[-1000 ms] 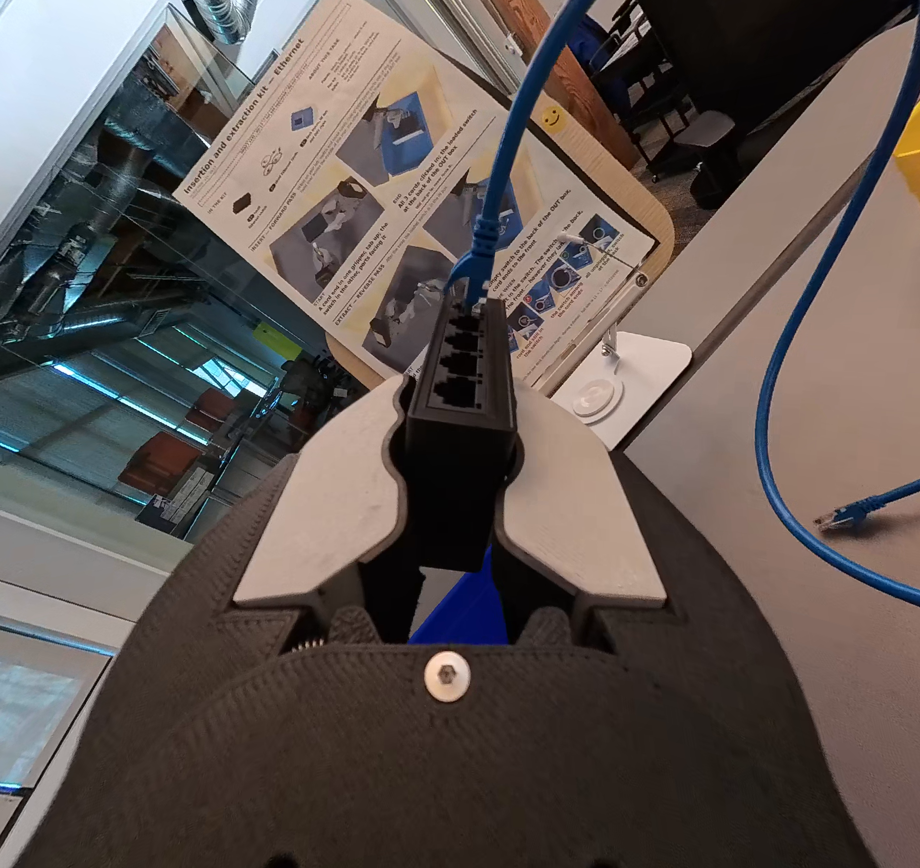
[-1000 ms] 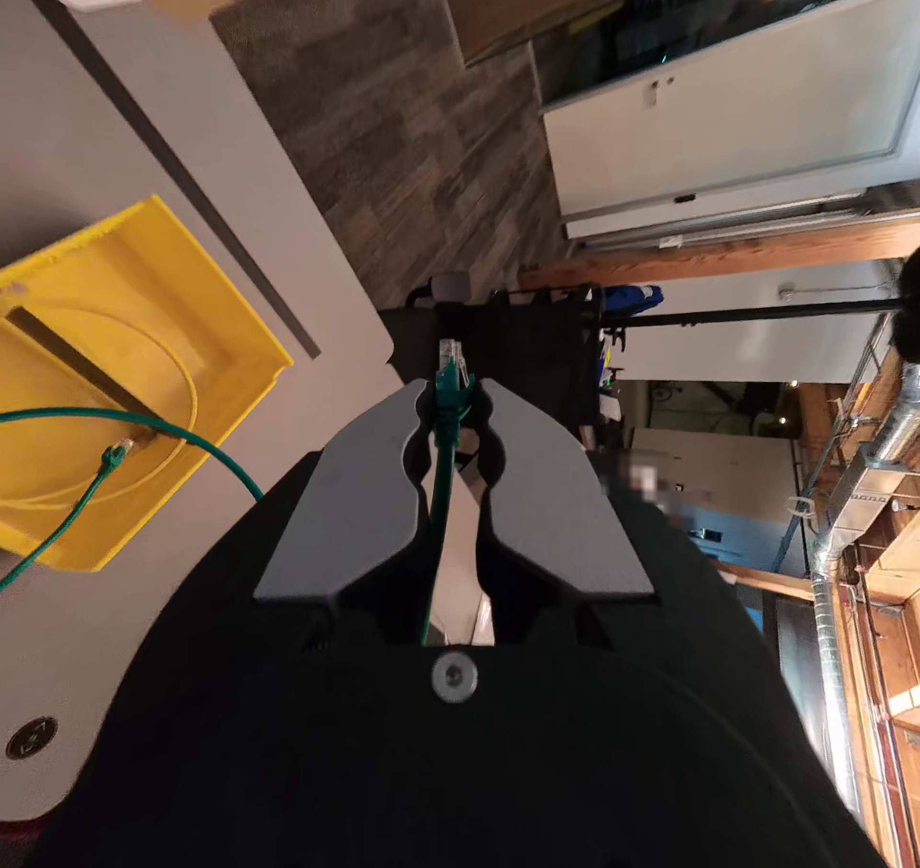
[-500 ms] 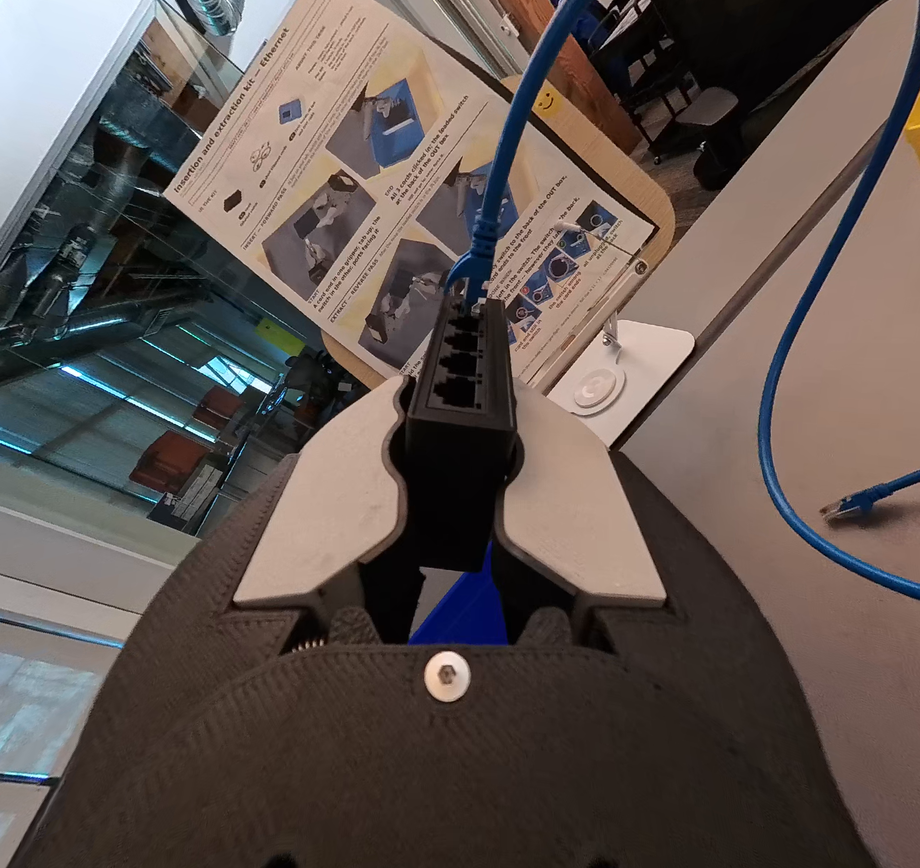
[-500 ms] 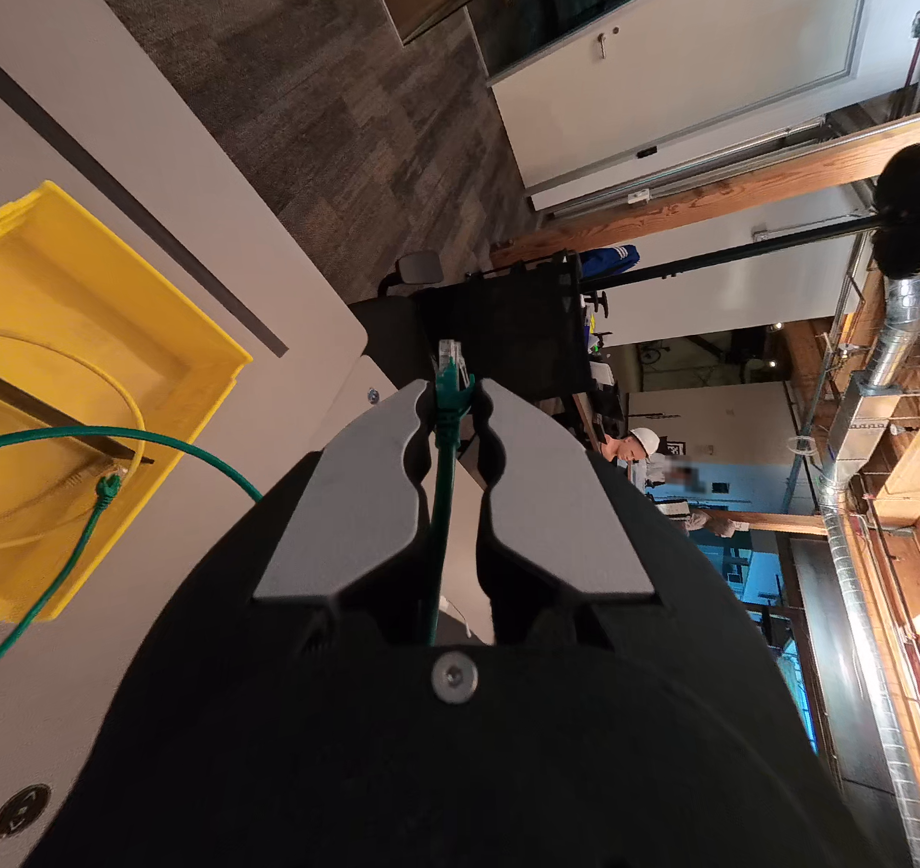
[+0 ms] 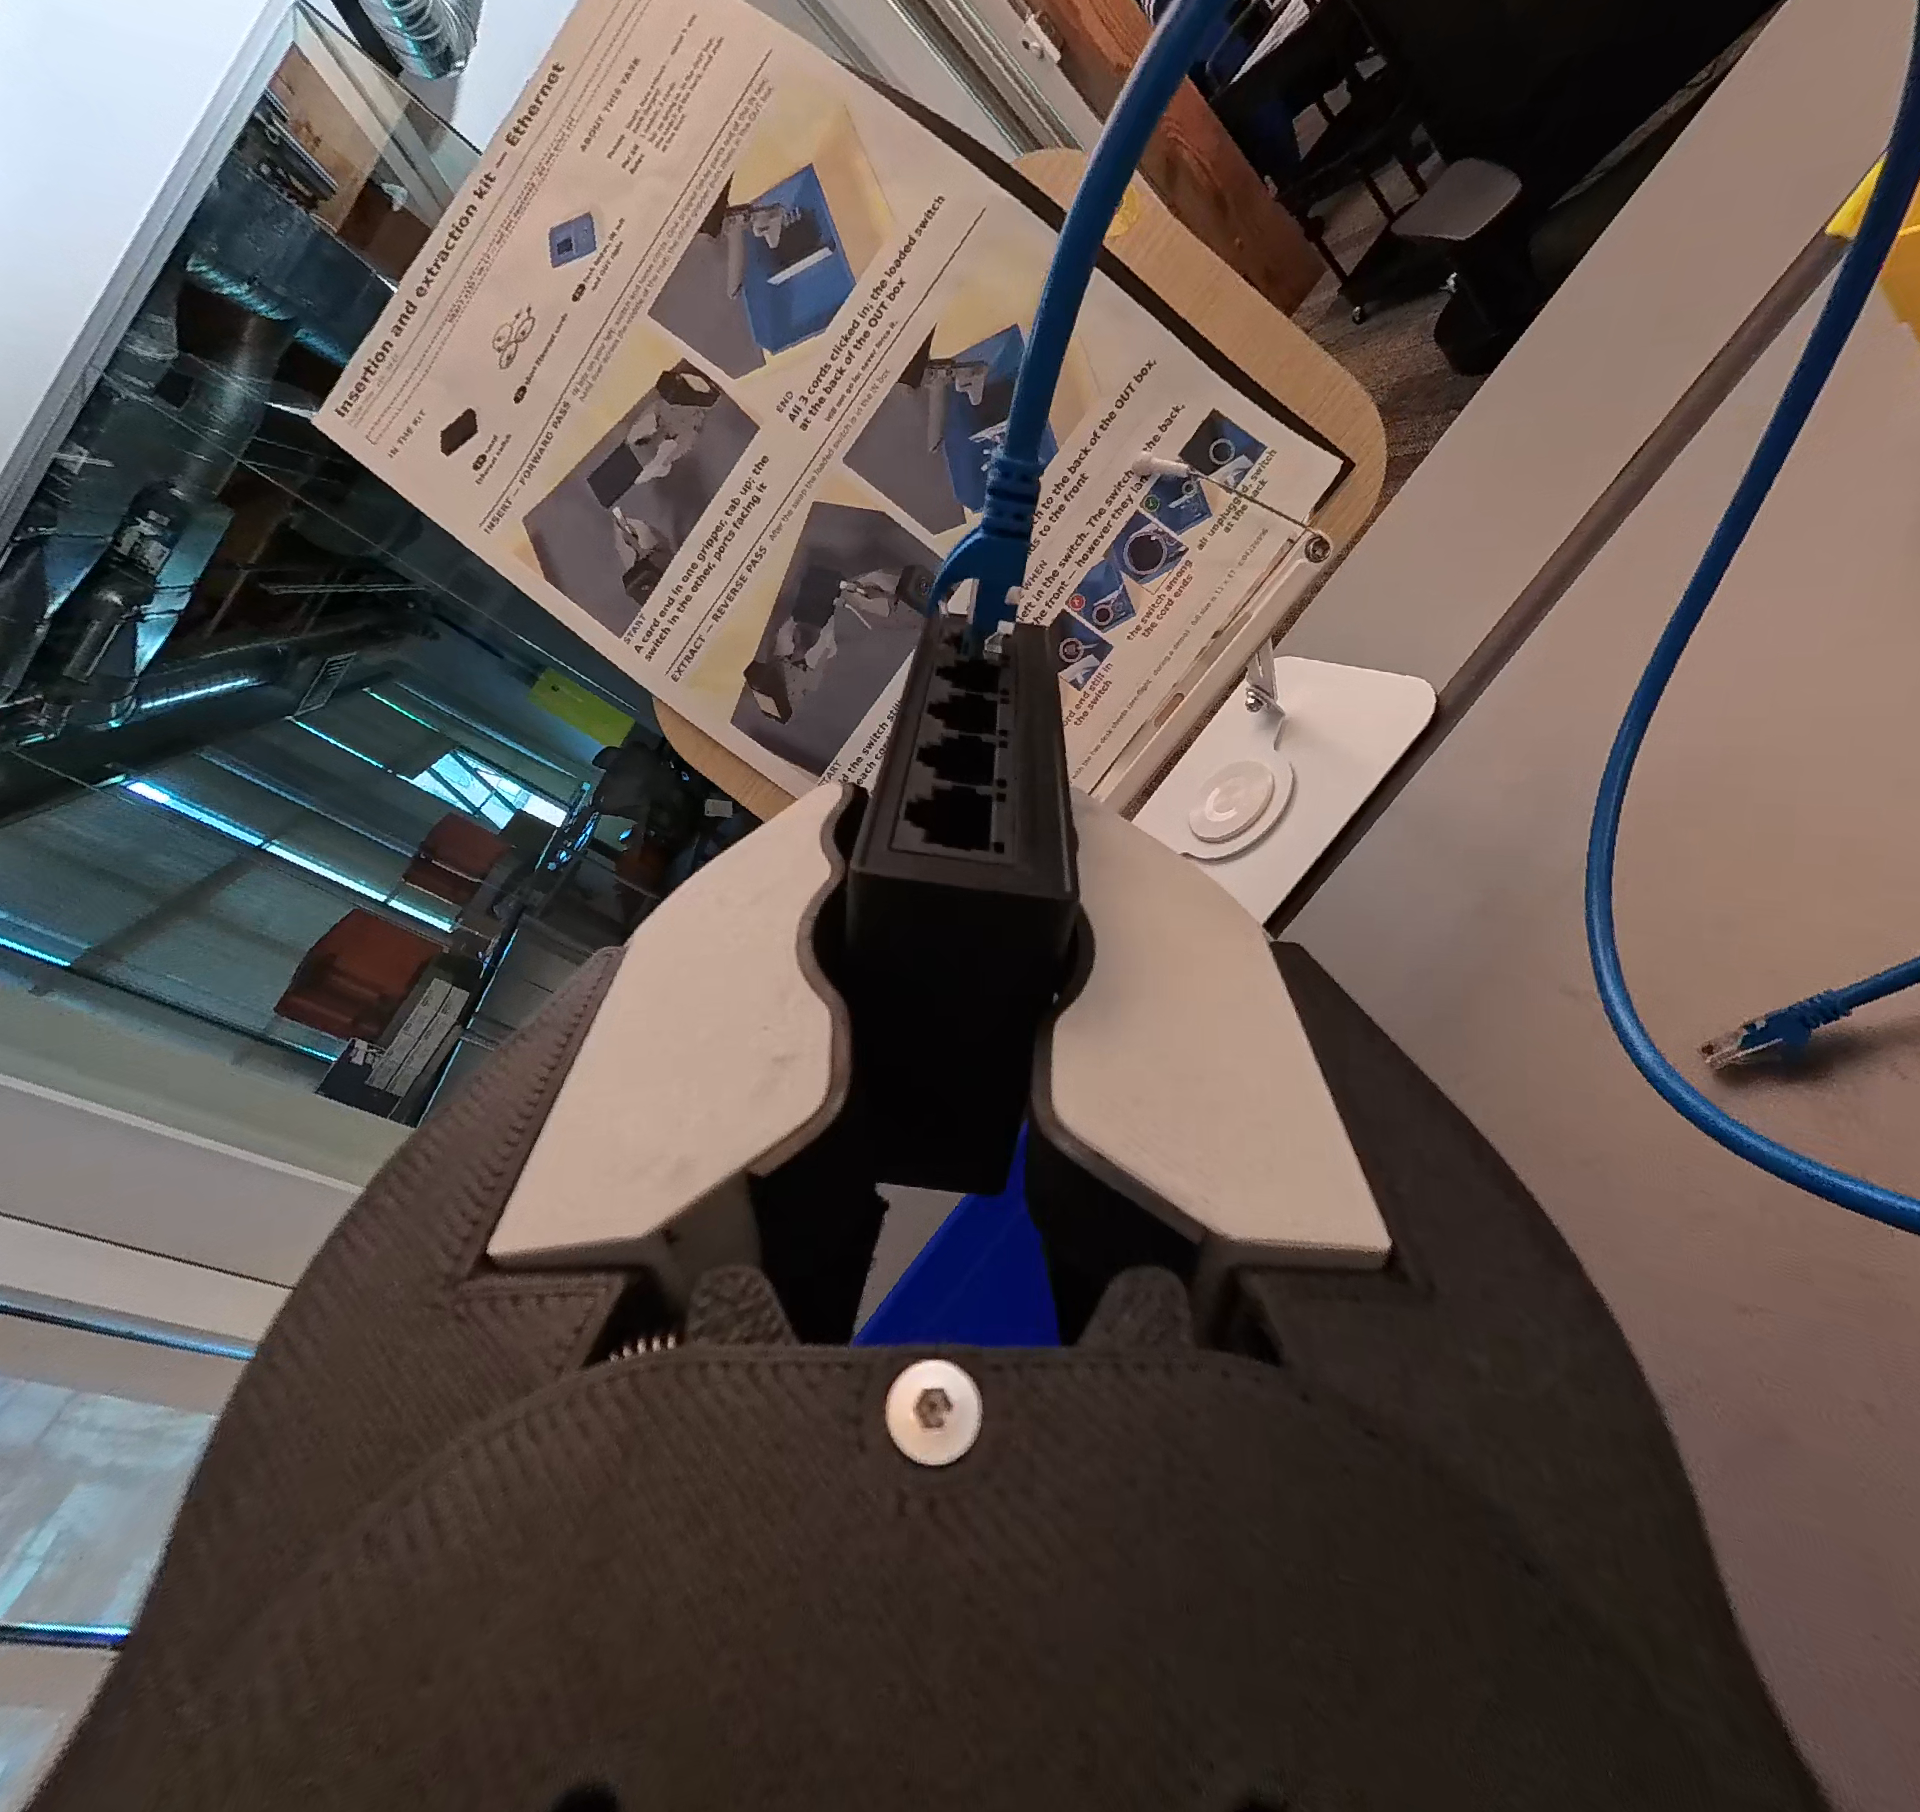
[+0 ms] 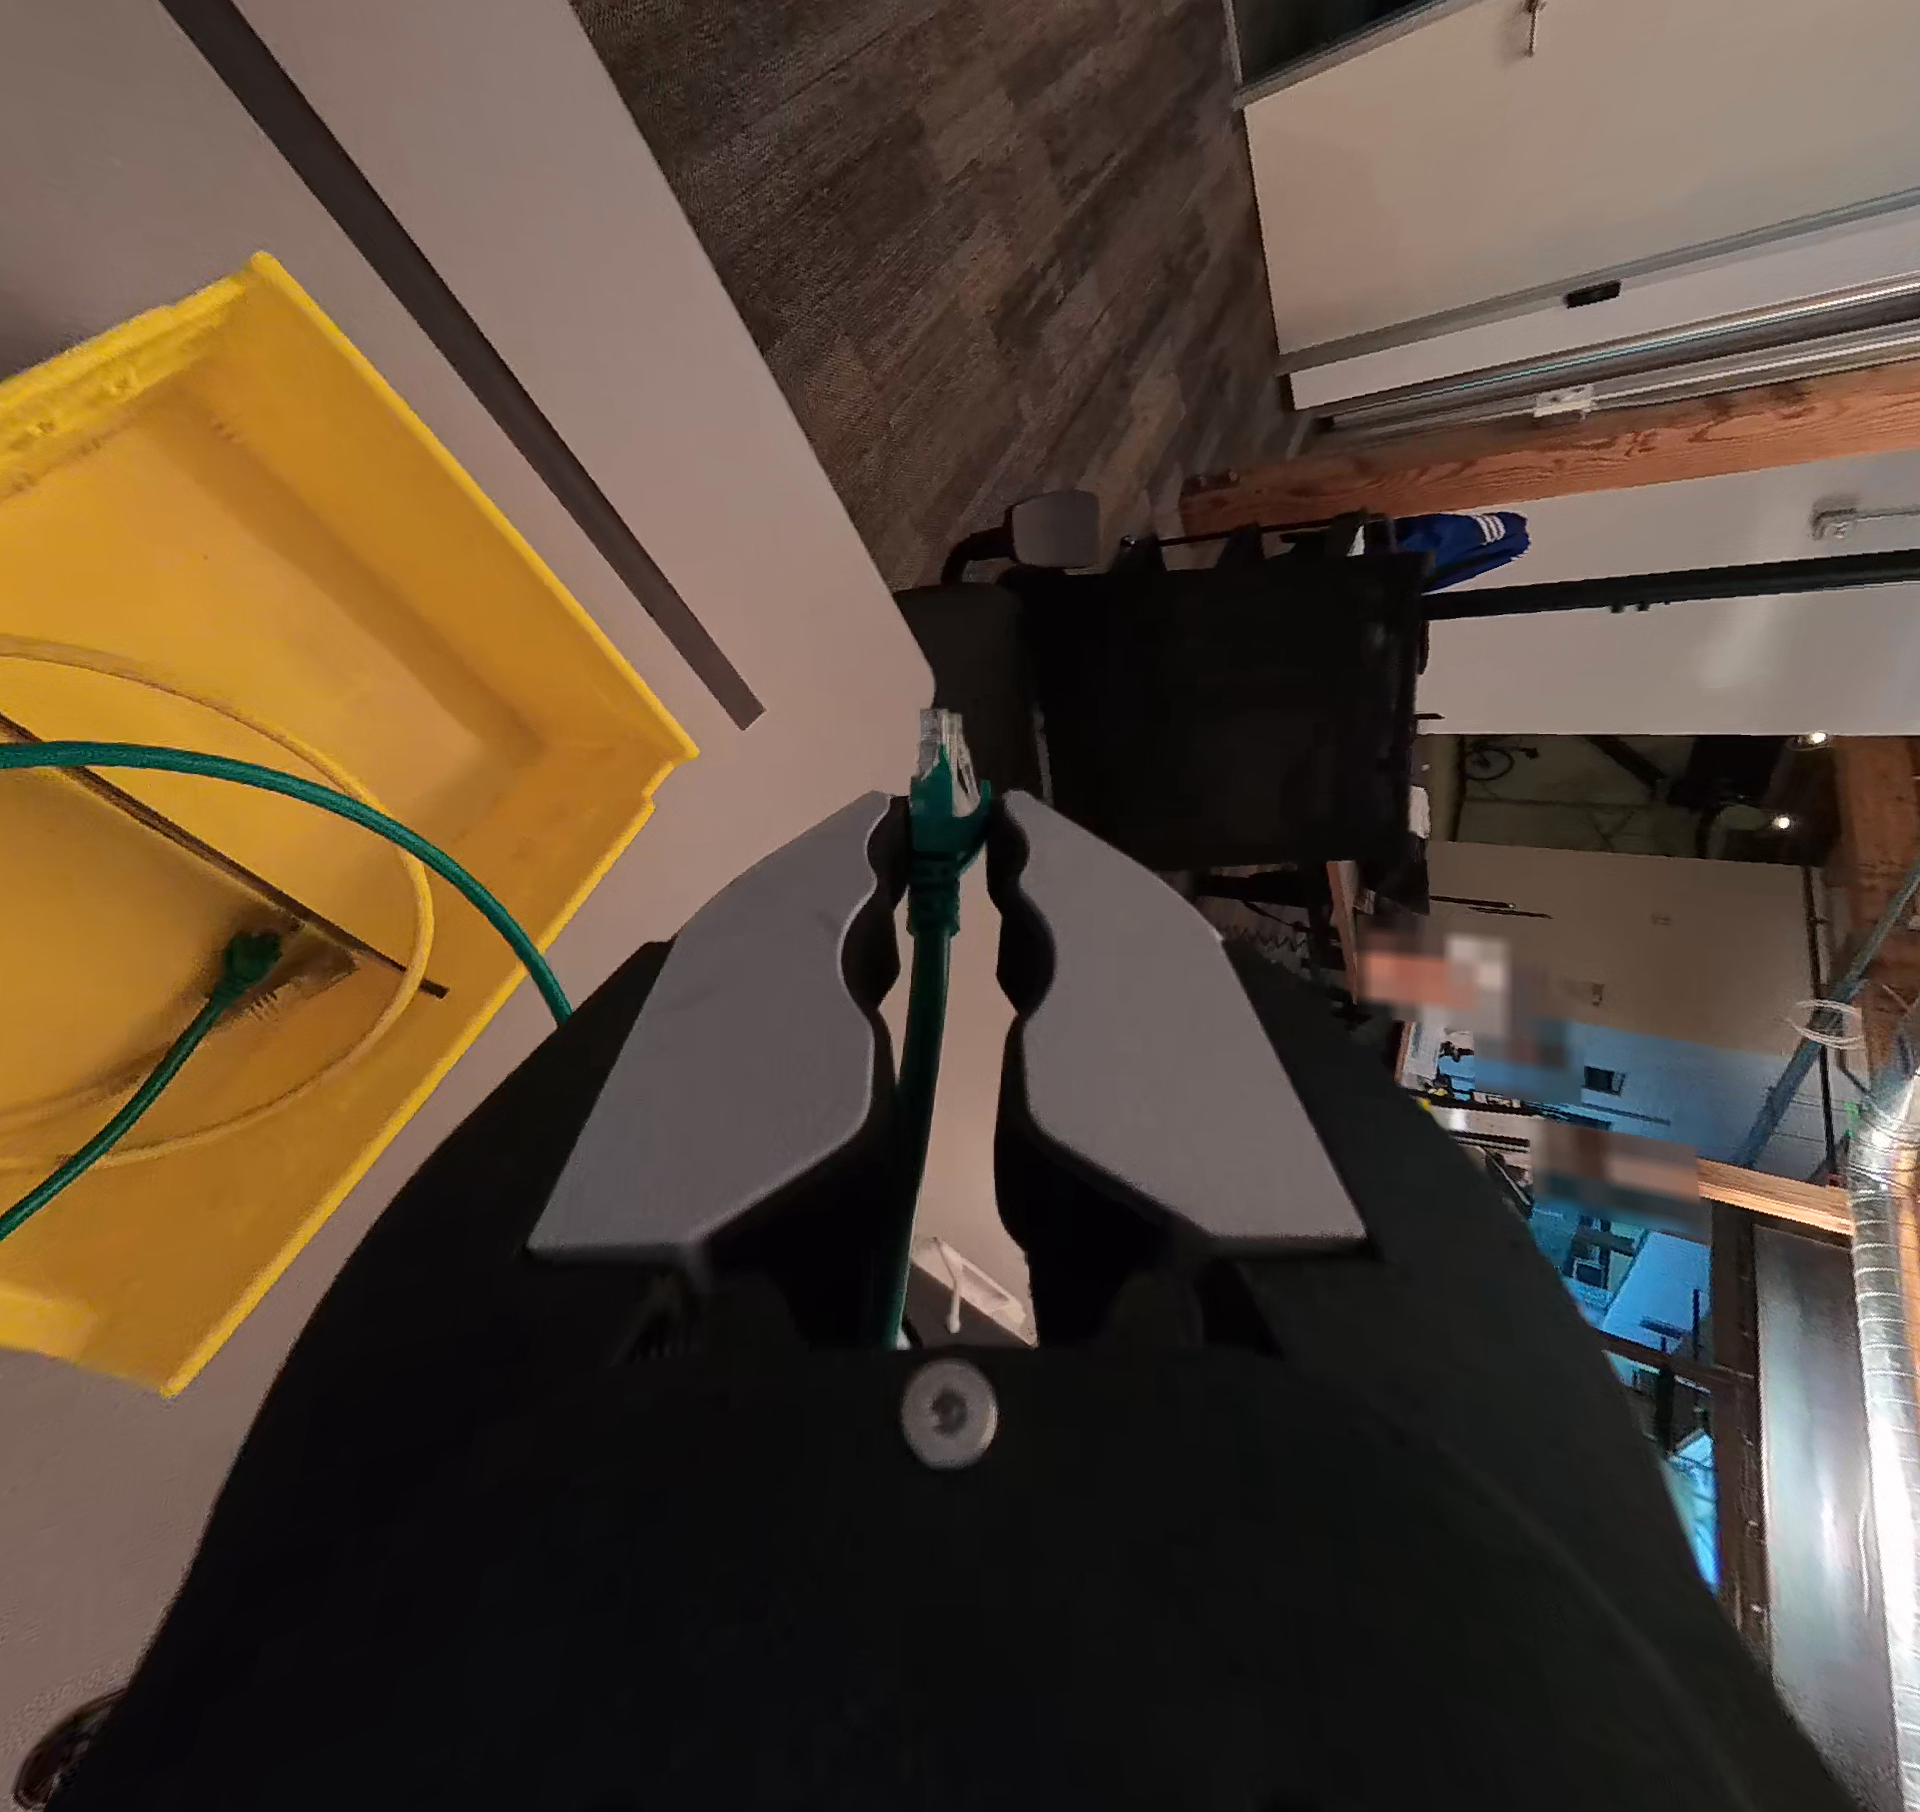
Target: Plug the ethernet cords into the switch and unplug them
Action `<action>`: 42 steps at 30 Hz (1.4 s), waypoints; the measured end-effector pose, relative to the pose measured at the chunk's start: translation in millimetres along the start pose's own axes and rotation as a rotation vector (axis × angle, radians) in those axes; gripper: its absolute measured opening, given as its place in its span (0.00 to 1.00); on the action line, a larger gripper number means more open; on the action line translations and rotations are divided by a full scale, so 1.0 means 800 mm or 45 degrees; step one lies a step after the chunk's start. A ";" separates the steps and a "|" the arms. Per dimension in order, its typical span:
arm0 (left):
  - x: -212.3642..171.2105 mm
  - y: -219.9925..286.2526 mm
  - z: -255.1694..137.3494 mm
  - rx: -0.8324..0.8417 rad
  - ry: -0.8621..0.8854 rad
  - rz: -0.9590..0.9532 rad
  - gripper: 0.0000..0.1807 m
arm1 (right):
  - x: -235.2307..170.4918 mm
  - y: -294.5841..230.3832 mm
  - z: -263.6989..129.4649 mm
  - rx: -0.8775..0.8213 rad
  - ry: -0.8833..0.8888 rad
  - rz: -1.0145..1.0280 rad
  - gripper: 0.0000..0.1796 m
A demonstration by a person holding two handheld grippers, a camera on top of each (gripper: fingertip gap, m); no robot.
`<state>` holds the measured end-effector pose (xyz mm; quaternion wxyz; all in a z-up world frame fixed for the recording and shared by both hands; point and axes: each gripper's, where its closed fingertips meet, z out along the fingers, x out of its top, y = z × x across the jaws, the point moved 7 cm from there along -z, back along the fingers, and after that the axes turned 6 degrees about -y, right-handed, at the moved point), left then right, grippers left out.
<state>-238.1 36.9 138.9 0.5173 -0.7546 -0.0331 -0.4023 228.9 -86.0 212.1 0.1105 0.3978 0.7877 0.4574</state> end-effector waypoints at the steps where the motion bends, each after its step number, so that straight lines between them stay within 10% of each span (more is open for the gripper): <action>1: 0.000 0.001 0.001 -0.001 -0.001 0.002 0.17 | -0.004 -0.006 0.008 0.007 -0.002 0.013 0.09; 10: 0.005 0.012 0.005 -0.026 -0.017 0.041 0.17 | -0.024 -0.104 0.052 0.246 0.007 0.378 0.08; 21: 0.010 0.027 0.009 -0.058 -0.034 0.088 0.17 | -0.017 -0.306 0.041 1.046 -0.033 0.549 0.11; 35: 0.012 0.034 0.012 -0.077 -0.043 0.109 0.17 | -0.104 -0.330 0.013 1.323 0.244 0.344 0.34; 42: 0.012 0.042 0.016 -0.086 -0.059 0.138 0.17 | -0.092 -0.361 0.038 1.616 0.034 0.392 0.05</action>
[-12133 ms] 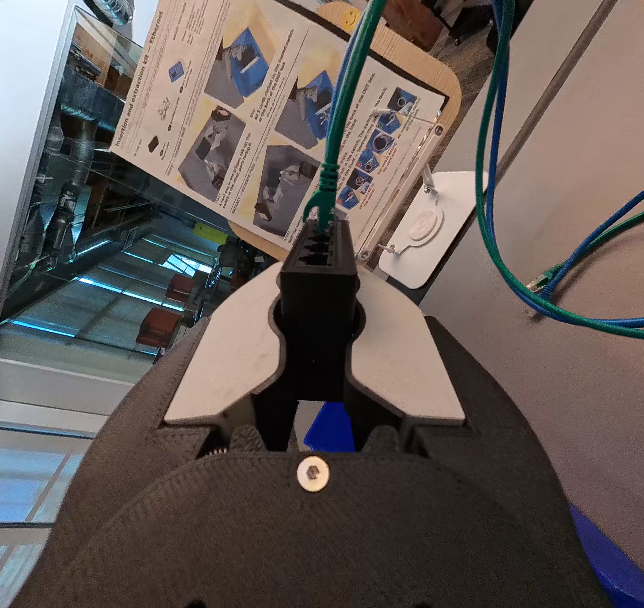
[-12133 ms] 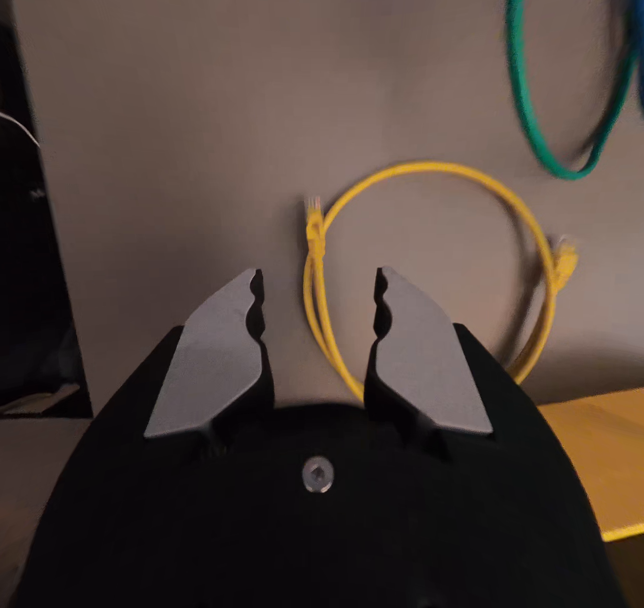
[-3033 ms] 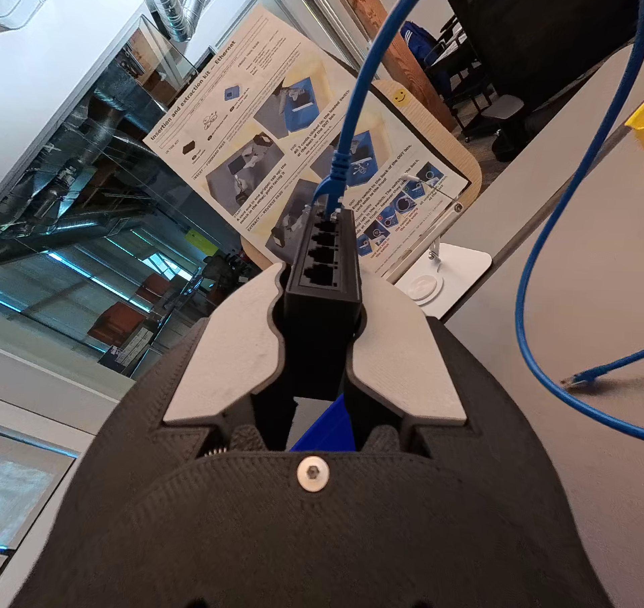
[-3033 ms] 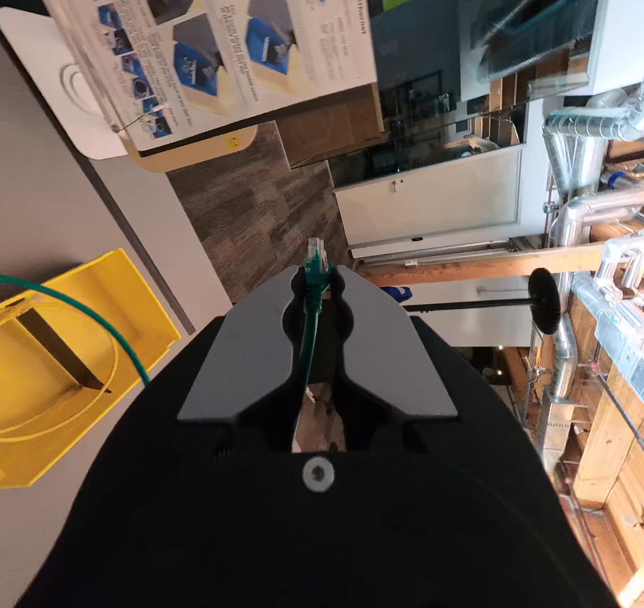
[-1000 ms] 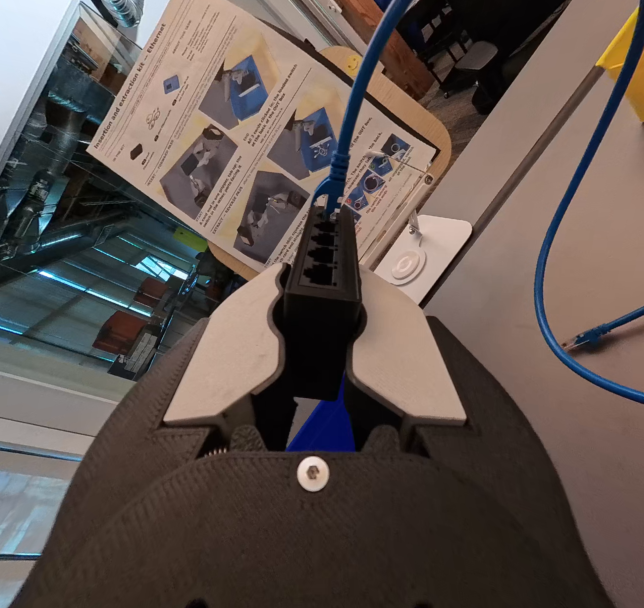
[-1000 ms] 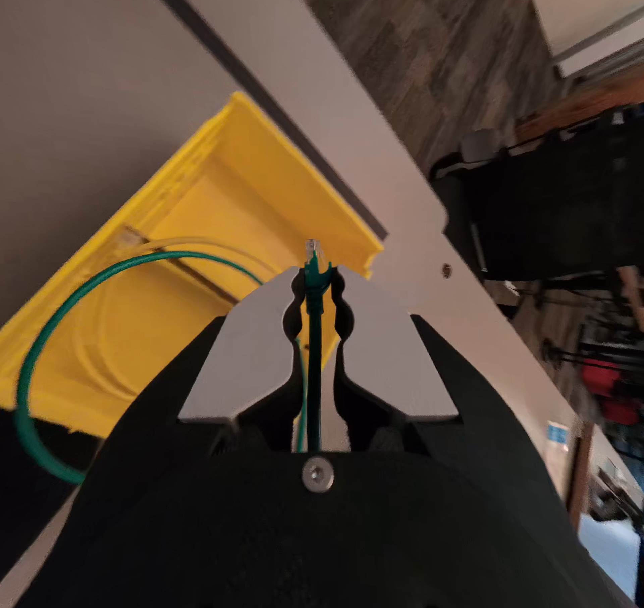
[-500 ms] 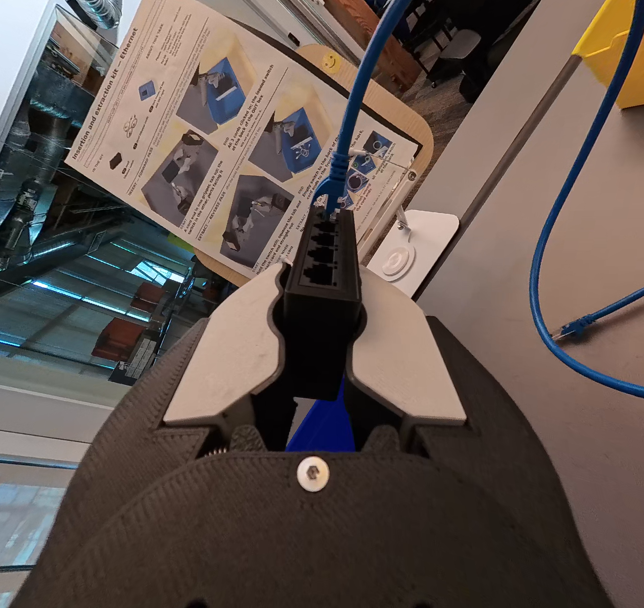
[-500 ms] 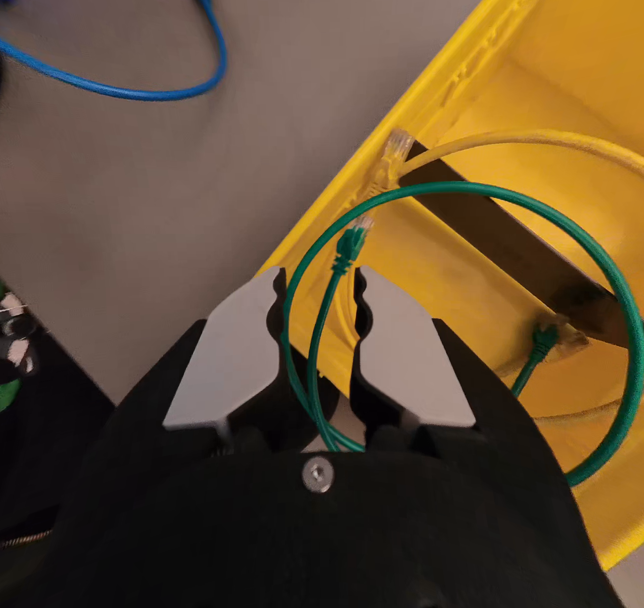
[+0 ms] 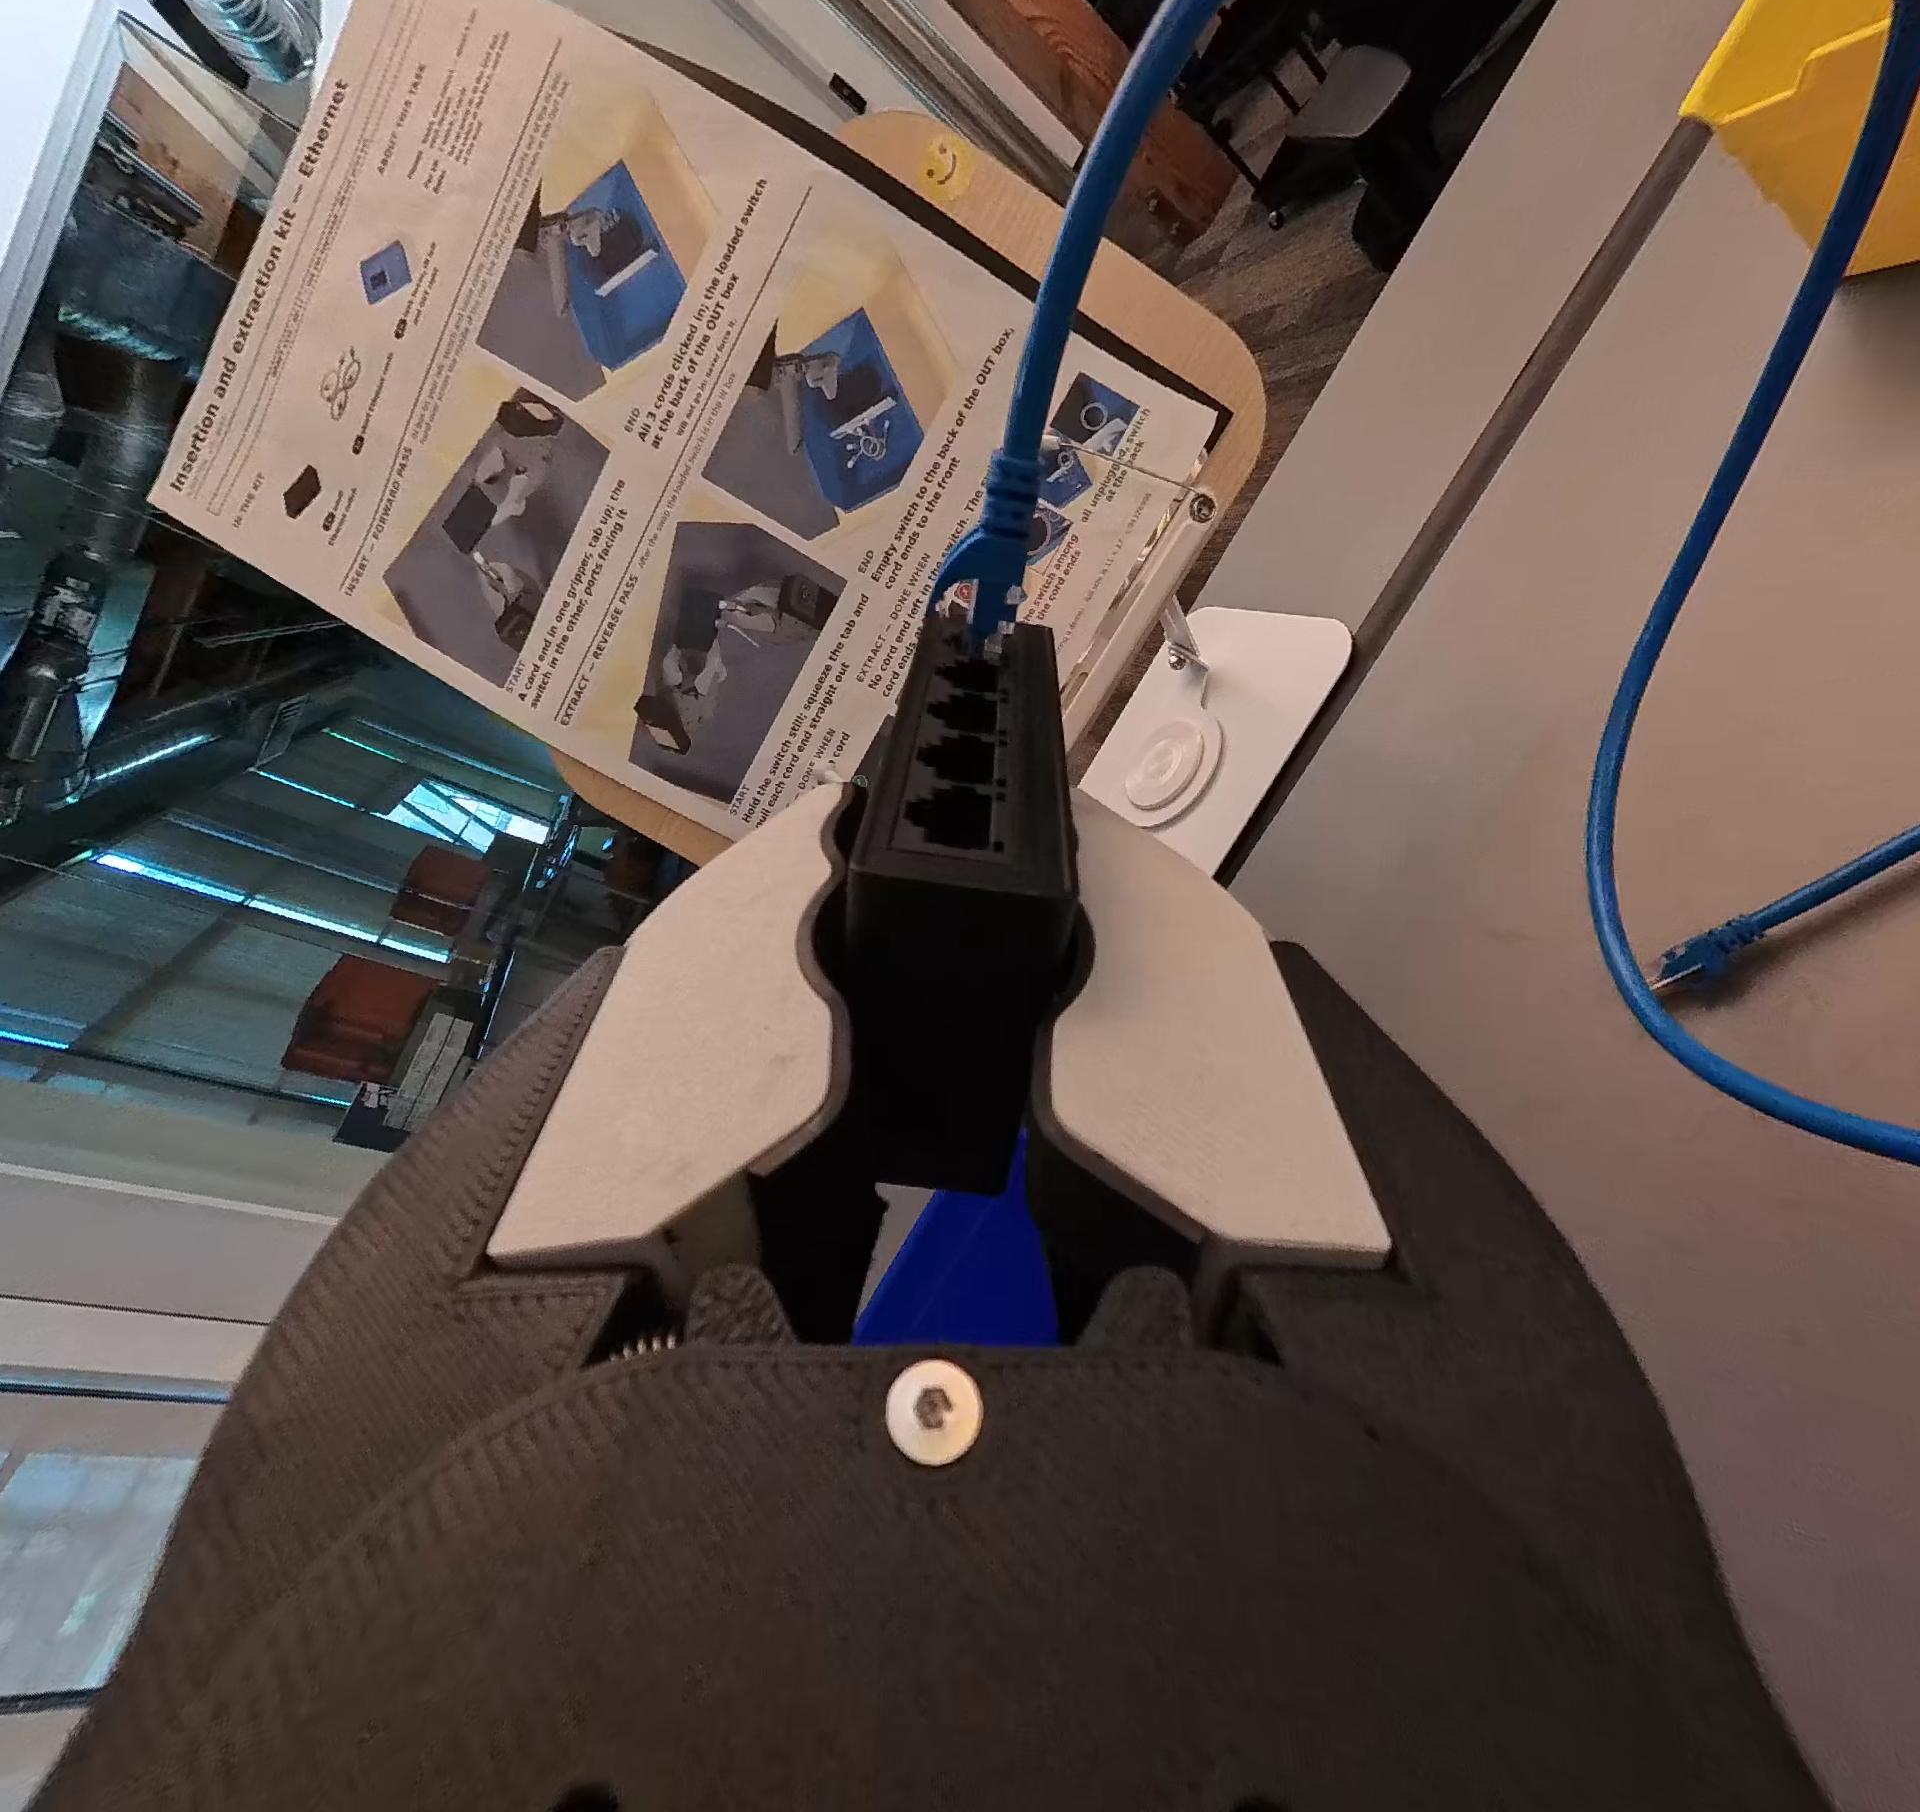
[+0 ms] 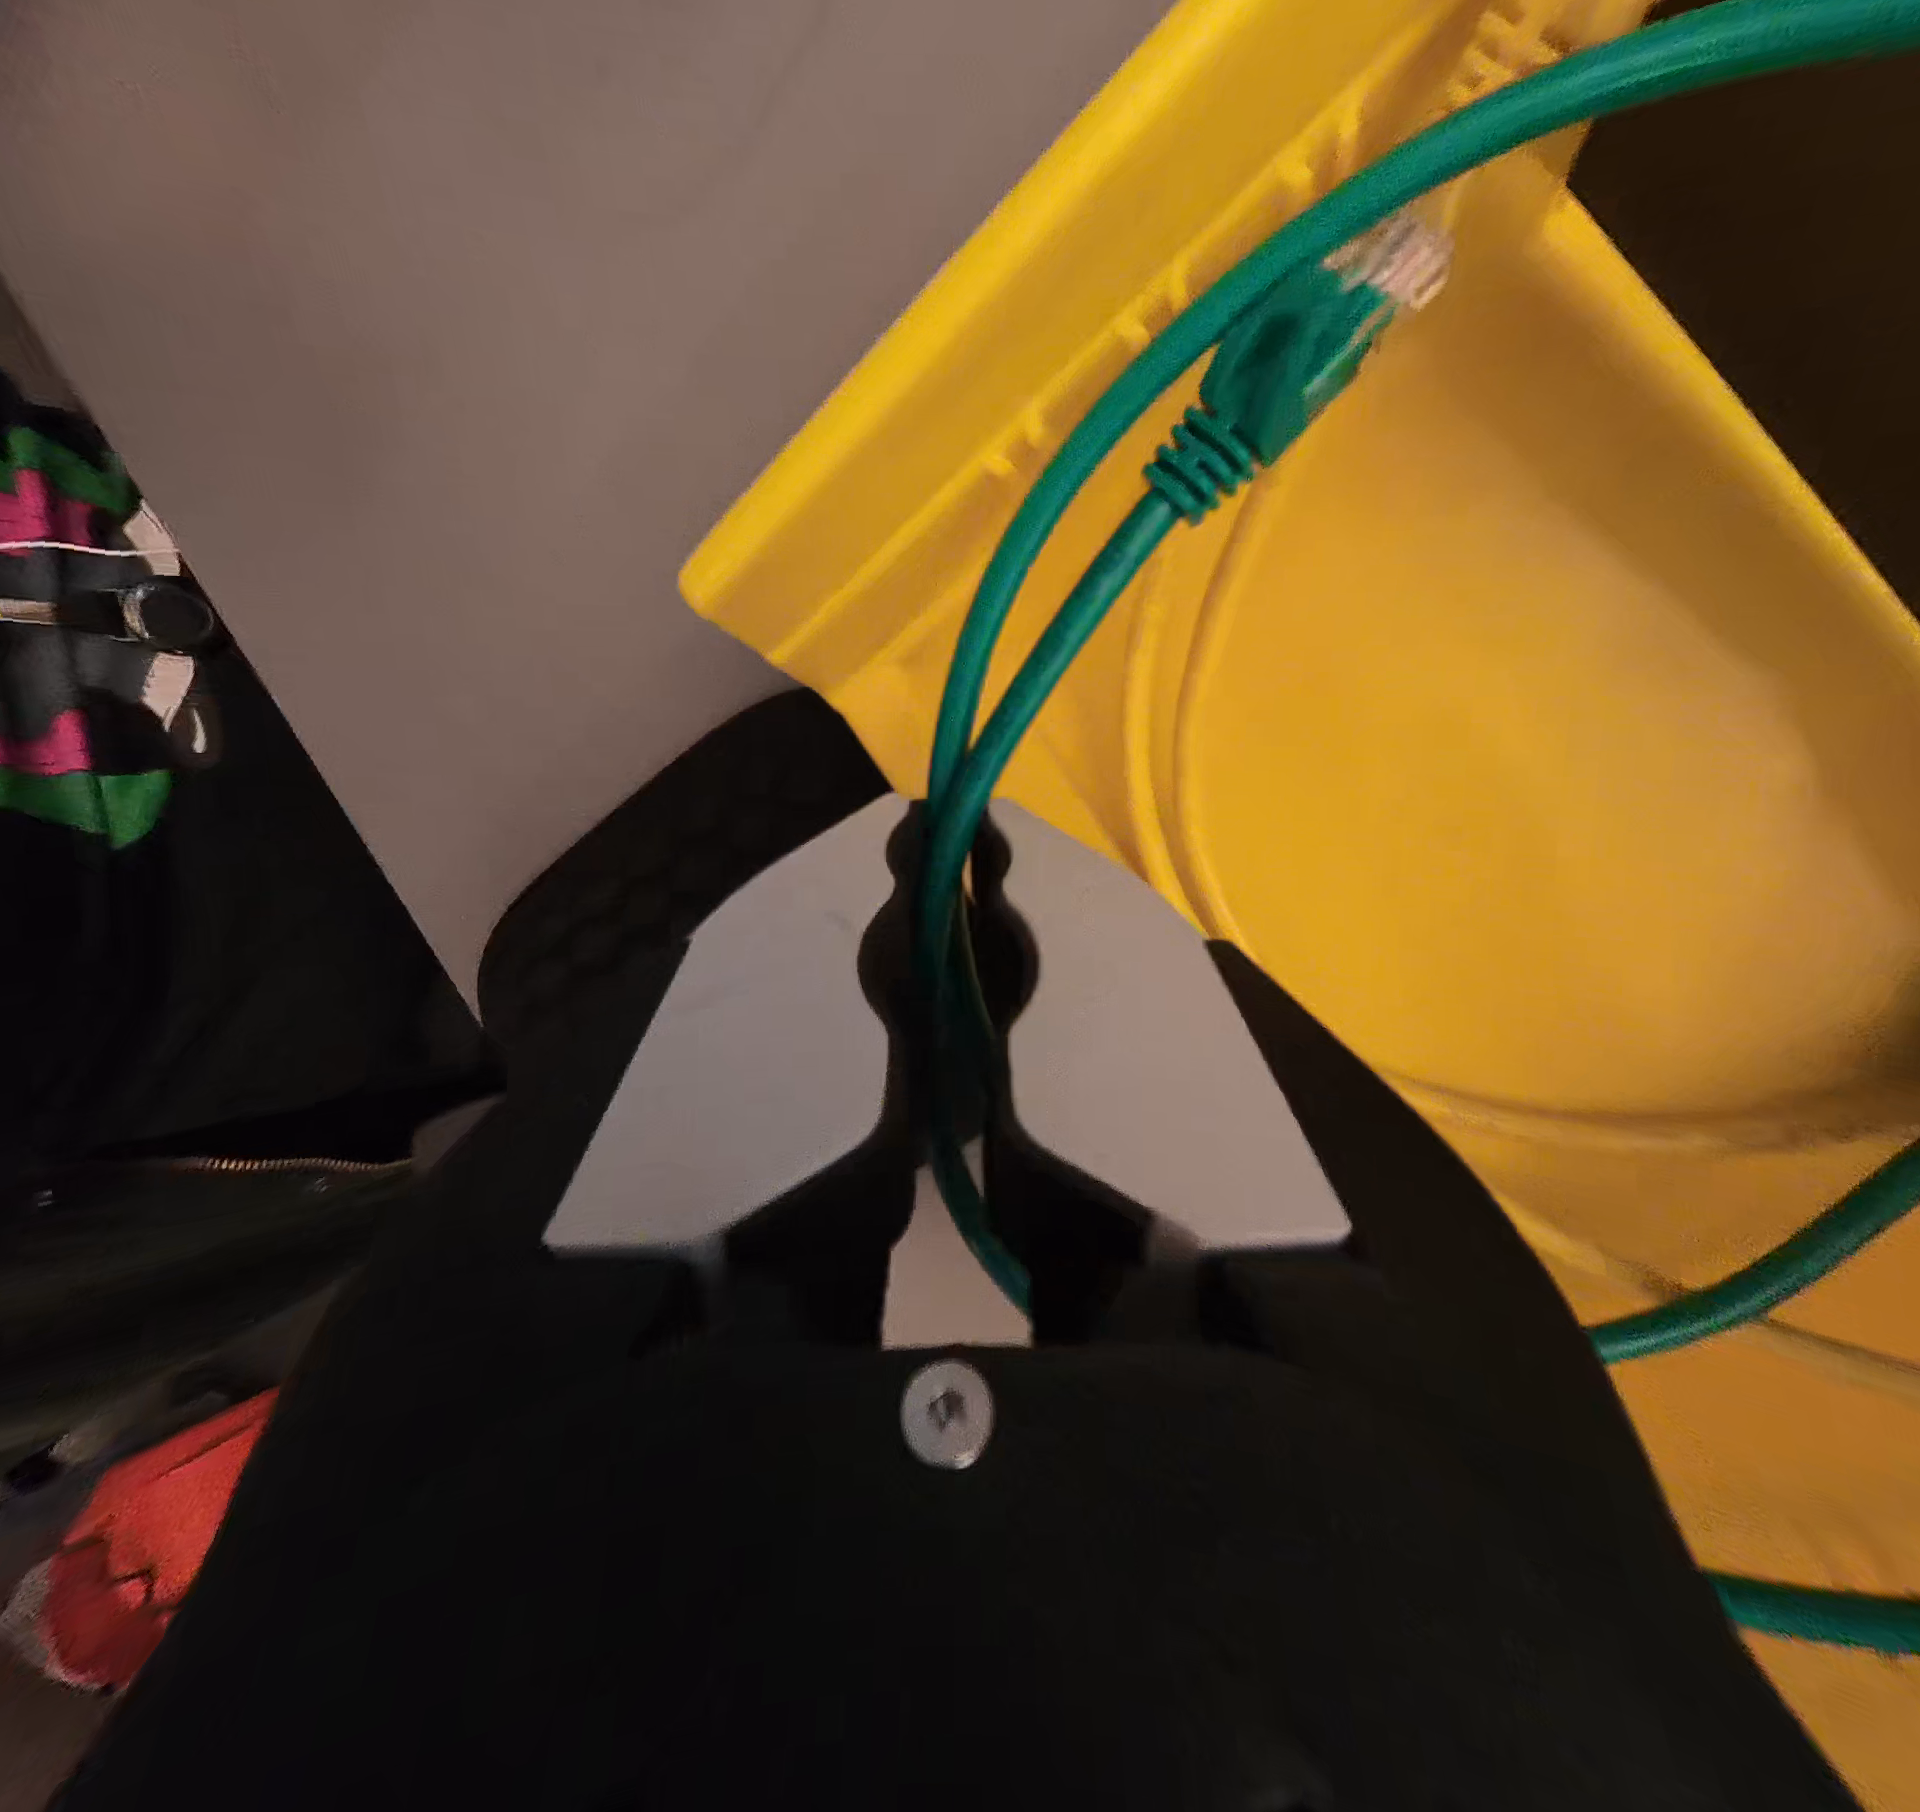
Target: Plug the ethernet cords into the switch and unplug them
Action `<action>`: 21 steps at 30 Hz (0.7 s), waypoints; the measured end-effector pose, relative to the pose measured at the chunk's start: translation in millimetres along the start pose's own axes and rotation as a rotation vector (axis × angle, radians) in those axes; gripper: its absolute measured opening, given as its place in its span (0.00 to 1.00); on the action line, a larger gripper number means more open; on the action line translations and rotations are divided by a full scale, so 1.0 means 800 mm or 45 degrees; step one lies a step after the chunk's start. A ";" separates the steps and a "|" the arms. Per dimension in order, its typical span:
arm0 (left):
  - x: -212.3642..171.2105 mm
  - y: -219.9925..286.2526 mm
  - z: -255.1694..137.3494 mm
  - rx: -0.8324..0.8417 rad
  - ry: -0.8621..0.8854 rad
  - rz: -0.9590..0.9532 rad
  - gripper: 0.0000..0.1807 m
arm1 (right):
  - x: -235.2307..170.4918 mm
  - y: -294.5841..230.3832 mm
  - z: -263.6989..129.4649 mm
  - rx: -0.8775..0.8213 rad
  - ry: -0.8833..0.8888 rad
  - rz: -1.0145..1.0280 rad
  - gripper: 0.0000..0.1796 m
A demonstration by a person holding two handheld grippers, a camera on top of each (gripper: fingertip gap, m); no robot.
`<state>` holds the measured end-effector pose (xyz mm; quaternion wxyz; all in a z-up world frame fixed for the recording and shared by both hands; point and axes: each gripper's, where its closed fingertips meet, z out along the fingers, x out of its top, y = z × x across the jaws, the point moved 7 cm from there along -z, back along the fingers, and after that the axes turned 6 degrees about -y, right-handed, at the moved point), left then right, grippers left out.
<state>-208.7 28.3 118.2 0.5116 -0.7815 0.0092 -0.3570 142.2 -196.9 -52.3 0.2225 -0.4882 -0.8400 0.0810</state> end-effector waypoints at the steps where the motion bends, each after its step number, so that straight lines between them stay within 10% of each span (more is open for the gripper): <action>1: 0.000 0.000 0.000 0.000 0.000 -0.001 0.17 | 0.002 -0.001 -0.001 -0.020 0.011 -0.014 0.05; 13: -0.002 -0.009 -0.005 0.017 0.018 -0.032 0.17 | 0.025 -0.060 -0.096 -0.556 0.836 -0.240 0.04; 21: -0.001 -0.010 -0.008 0.018 0.025 -0.034 0.17 | 0.033 -0.066 -0.107 -1.183 0.815 -0.238 0.04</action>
